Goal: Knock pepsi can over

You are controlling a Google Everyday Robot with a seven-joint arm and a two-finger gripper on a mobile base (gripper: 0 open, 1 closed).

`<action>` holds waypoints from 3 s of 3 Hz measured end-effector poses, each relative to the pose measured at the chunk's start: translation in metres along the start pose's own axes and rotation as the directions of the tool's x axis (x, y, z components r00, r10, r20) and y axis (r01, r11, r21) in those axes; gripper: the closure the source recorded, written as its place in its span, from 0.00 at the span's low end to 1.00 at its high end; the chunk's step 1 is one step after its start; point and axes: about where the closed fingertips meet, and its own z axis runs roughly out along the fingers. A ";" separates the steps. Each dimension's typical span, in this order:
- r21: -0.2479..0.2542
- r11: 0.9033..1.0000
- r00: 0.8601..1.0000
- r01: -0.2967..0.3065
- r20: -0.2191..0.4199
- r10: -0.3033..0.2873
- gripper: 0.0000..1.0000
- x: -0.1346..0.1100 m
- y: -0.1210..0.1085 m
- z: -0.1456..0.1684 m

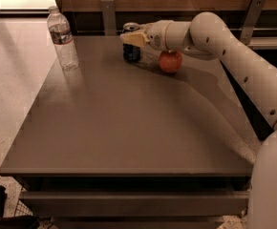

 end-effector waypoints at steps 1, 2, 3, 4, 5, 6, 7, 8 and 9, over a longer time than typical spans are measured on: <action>-0.003 1.000 1.000 -0.001 0.001 0.001 0.70 0.000 0.002 0.002; -0.008 1.000 1.000 -0.001 0.000 0.001 0.93 0.000 0.004 0.005; -0.017 1.000 0.999 0.018 -0.039 -0.018 1.00 -0.006 0.004 0.003; -0.034 0.998 0.989 0.060 -0.136 -0.064 1.00 -0.026 0.003 -0.010; -0.046 0.991 0.950 0.127 -0.282 -0.135 1.00 -0.052 0.004 -0.021; -0.069 0.975 0.871 0.209 -0.440 -0.218 1.00 -0.057 0.012 -0.028; -0.101 0.954 0.772 0.283 -0.566 -0.289 1.00 -0.047 0.021 -0.024; -0.145 0.931 0.673 0.335 -0.655 -0.344 1.00 -0.025 0.031 -0.011; -0.185 0.920 0.646 0.347 -0.664 -0.377 1.00 0.001 0.043 0.015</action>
Offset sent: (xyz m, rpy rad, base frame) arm 0.0000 0.0027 -0.0007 0.0012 0.0009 0.0030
